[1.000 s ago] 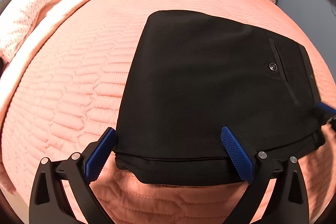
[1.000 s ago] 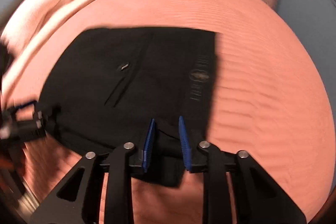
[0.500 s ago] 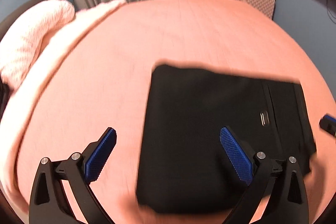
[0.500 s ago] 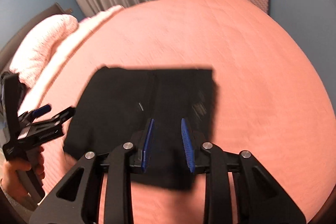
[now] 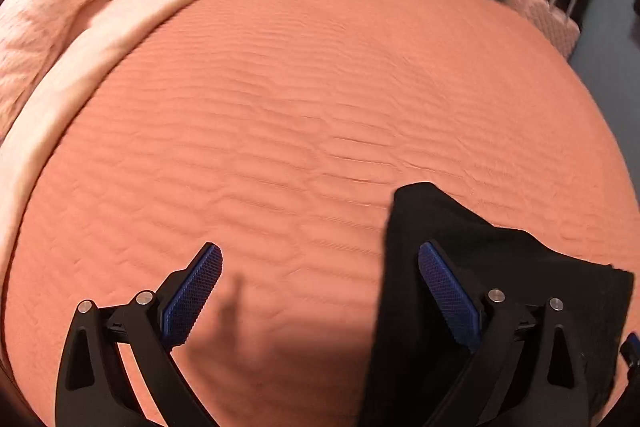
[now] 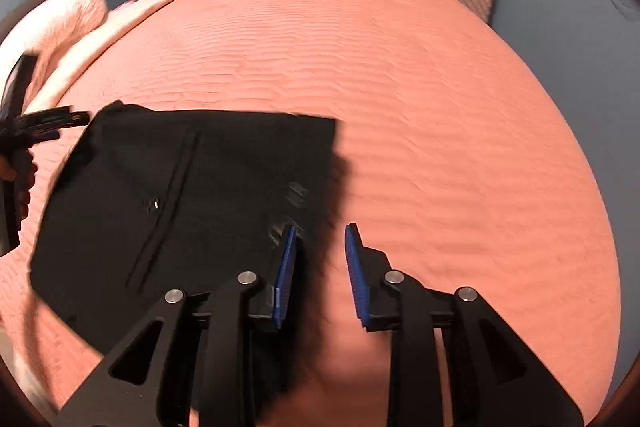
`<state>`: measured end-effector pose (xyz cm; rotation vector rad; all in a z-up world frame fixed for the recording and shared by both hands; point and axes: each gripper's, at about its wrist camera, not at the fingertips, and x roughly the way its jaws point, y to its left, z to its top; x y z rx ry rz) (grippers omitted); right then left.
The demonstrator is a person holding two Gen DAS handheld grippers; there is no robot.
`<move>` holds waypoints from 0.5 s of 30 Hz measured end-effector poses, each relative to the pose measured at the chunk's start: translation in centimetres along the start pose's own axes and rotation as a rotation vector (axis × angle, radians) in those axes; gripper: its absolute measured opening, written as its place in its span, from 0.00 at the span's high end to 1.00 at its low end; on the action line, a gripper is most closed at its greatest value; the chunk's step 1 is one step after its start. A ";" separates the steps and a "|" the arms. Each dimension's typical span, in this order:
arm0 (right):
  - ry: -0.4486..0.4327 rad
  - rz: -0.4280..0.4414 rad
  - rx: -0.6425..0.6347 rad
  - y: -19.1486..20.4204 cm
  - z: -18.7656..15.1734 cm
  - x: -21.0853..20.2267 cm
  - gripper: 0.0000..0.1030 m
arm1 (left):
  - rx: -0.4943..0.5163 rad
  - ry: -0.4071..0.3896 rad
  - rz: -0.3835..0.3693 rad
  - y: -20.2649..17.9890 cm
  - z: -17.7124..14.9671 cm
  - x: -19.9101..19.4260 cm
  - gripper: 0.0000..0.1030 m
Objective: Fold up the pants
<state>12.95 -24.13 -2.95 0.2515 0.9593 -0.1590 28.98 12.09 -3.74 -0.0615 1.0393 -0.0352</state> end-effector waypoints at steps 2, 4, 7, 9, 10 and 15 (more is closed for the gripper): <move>0.034 0.104 0.079 -1.2 -1.4 -0.5 0.50 | 0.005 0.001 -0.078 1.3 -2.2 -2.3 0.06; 0.050 0.174 0.128 -2.5 -2.8 -0.8 0.32 | 0.029 0.034 -0.146 1.6 -5.5 -4.0 0.05; 0.083 0.275 0.191 -3.6 -5.0 0.0 0.32 | 0.047 0.130 -0.269 0.7 -11.5 -4.7 0.05; 0.088 0.320 0.234 -3.2 -5.3 0.9 0.32 | 0.045 0.165 -0.296 0.1 -14.0 -4.4 0.05; 0.080 0.341 0.250 -3.2 -5.0 1.0 0.31 | 0.032 0.160 -0.312 -0.1 -14.8 -4.6 0.05; 0.061 0.467 0.363 -4.3 -4.5 2.7 0.31 | -0.016 0.130 -0.324 -0.8 -16.2 -5.0 0.05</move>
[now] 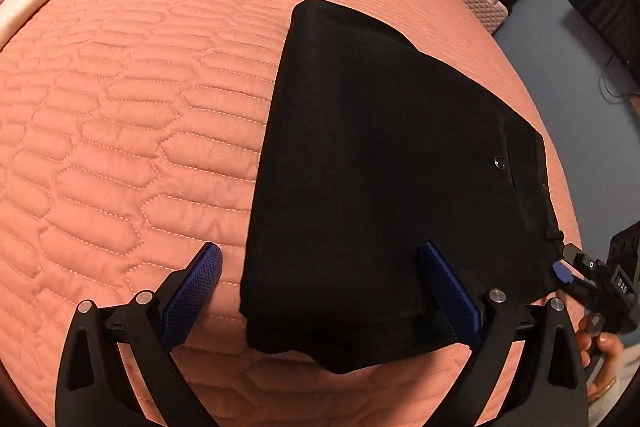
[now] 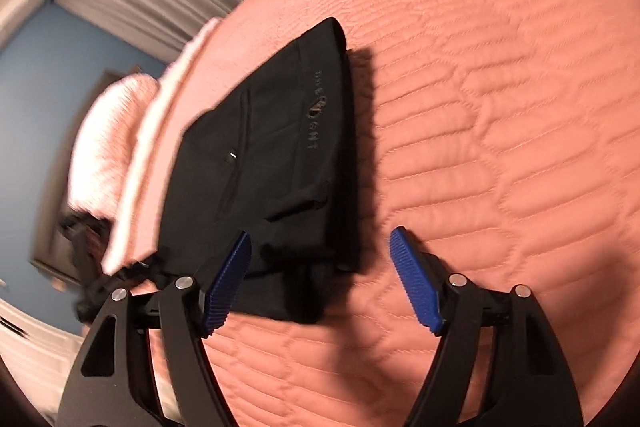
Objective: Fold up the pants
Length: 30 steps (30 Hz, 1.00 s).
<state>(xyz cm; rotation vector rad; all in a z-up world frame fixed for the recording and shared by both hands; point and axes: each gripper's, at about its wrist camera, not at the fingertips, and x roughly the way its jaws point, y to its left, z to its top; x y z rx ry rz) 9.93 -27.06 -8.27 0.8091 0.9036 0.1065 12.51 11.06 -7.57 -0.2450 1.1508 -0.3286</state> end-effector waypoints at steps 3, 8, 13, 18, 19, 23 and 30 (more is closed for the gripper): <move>0.003 0.070 0.035 -0.5 0.2 -0.3 0.31 | 0.008 0.018 -0.010 -0.5 0.3 0.3 0.05; 0.017 0.080 0.006 0.2 0.8 0.2 0.30 | 0.011 0.033 -0.055 -1.3 1.8 0.8 0.06; 0.007 0.085 -0.001 0.3 0.9 0.6 0.30 | 0.050 0.031 -0.030 -2.4 2.5 1.3 0.14; 0.013 -0.009 -0.050 1.9 1.1 0.8 0.31 | 0.068 -0.008 0.048 -3.6 2.7 1.4 0.17; 0.003 -0.068 -0.055 2.5 1.1 0.4 0.32 | 0.084 -0.015 0.081 -3.9 2.5 0.9 0.18; -0.126 -0.271 -0.179 6.0 0.2 -2.8 0.31 | 0.204 -0.122 0.303 -6.7 1.5 -2.3 0.17; -0.141 -0.463 -0.534 15.4 -3.1 -2.3 0.14 | 0.322 -0.158 0.450 -11.8 -0.1 -5.3 0.15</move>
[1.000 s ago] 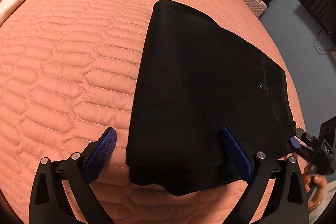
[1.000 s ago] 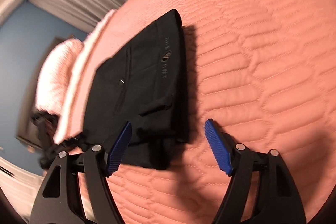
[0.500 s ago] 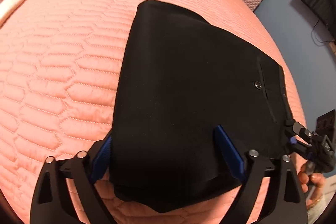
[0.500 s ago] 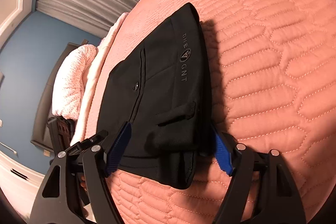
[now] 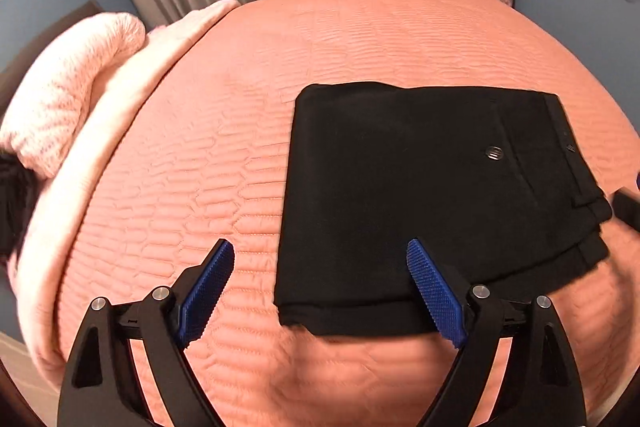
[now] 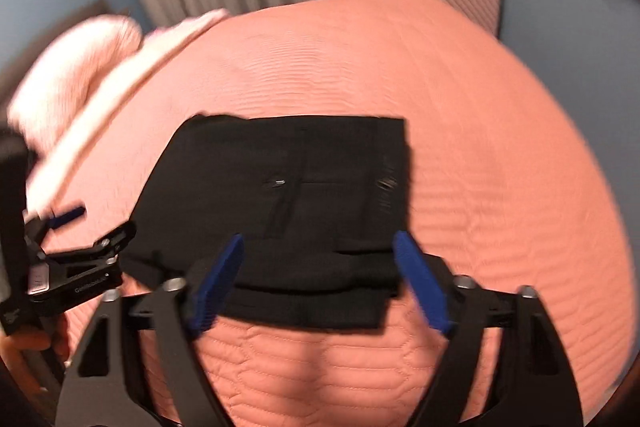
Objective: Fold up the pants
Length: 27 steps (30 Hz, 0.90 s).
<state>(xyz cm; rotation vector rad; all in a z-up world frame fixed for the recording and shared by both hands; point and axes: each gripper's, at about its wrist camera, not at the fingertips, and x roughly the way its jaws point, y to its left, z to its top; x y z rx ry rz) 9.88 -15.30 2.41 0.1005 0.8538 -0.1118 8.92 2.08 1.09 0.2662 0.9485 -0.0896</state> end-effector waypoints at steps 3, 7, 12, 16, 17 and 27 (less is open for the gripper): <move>0.004 -0.010 -0.015 0.8 -0.3 0.2 0.14 | 0.019 0.001 -0.012 -1.0 -0.1 -1.2 0.15; 0.035 0.034 0.097 -1.7 -0.6 0.3 0.14 | -0.004 0.030 -0.026 -0.8 -0.6 -1.3 0.15; 0.018 0.036 0.078 -1.2 -0.3 -0.6 0.14 | -0.028 0.084 -0.009 -0.7 -0.8 0.2 0.15; 0.016 0.035 0.033 0.6 0.0 0.6 0.14 | -0.016 0.087 0.013 -0.7 -1.1 0.7 0.15; 0.023 0.037 0.034 0.8 0.0 1.3 0.14 | -0.016 0.092 0.020 -0.7 -1.1 1.2 0.13; 0.144 -0.017 0.175 -6.4 -1.1 2.7 0.49 | -0.123 0.099 -0.001 3.0 -2.3 3.2 0.07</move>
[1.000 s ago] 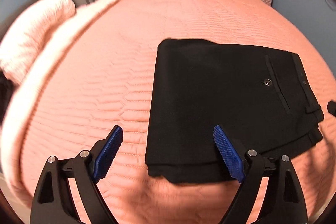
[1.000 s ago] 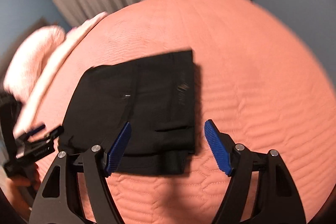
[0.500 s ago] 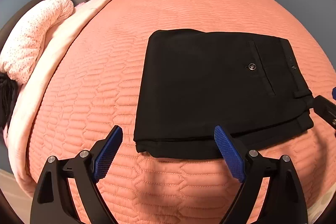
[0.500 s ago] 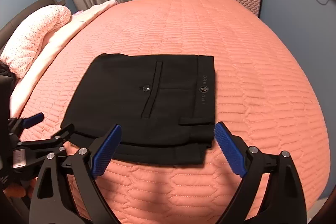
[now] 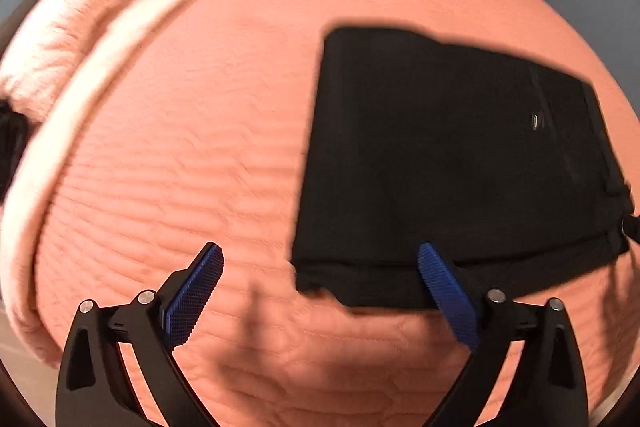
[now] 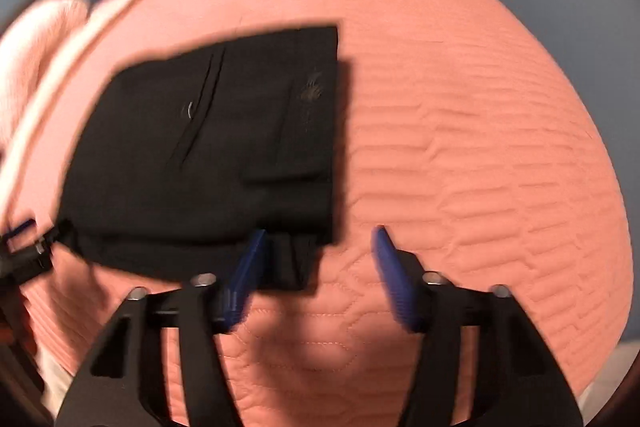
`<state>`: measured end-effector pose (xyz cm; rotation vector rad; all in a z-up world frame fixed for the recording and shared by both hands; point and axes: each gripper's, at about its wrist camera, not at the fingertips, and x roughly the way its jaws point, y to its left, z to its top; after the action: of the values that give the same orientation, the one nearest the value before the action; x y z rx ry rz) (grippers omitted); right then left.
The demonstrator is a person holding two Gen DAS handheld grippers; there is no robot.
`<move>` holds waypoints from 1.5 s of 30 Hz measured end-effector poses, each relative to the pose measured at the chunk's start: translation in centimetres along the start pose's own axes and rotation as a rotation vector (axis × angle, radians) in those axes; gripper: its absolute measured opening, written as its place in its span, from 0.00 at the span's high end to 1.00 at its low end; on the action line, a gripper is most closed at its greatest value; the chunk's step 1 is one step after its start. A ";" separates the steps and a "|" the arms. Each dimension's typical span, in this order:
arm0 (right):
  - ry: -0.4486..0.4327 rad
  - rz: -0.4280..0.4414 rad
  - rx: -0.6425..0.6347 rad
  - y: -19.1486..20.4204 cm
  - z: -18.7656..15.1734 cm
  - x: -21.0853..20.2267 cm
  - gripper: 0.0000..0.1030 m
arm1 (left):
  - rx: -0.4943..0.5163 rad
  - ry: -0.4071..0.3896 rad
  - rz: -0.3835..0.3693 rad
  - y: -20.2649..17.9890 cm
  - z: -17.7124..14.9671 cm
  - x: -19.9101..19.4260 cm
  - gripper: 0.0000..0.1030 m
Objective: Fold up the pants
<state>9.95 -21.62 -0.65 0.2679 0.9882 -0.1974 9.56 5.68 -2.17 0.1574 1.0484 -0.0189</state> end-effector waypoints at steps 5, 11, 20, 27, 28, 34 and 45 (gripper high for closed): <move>0.005 0.176 -0.144 8.1 6.8 3.5 0.50 | 0.112 -0.008 -0.043 -4.1 1.8 0.3 0.06; 0.068 0.076 -0.232 4.7 6.2 7.5 0.71 | 0.067 0.069 -0.150 -2.9 -0.6 2.4 0.05; 0.182 0.367 -0.270 18.0 12.8 10.7 0.74 | 0.059 0.059 -0.158 -2.9 -1.1 2.6 0.05; 0.097 0.304 -0.147 18.4 17.9 11.9 0.92 | 0.053 0.071 -0.197 -1.2 -0.5 3.2 0.05; 0.100 0.328 -0.204 19.6 17.8 11.5 0.92 | 0.050 0.068 -0.198 -1.1 -0.6 3.2 0.05; 0.213 0.296 -0.216 20.7 19.2 16.4 1.00 | 0.060 0.056 -0.179 -1.6 -0.9 3.0 0.05; 0.040 0.159 -0.247 16.2 15.0 7.3 0.92 | 0.037 0.067 -0.177 -1.6 -0.7 3.3 0.05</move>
<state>30.41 -11.21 3.18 0.1231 1.0149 0.0752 10.47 4.34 -5.54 0.0986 1.1273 -0.1943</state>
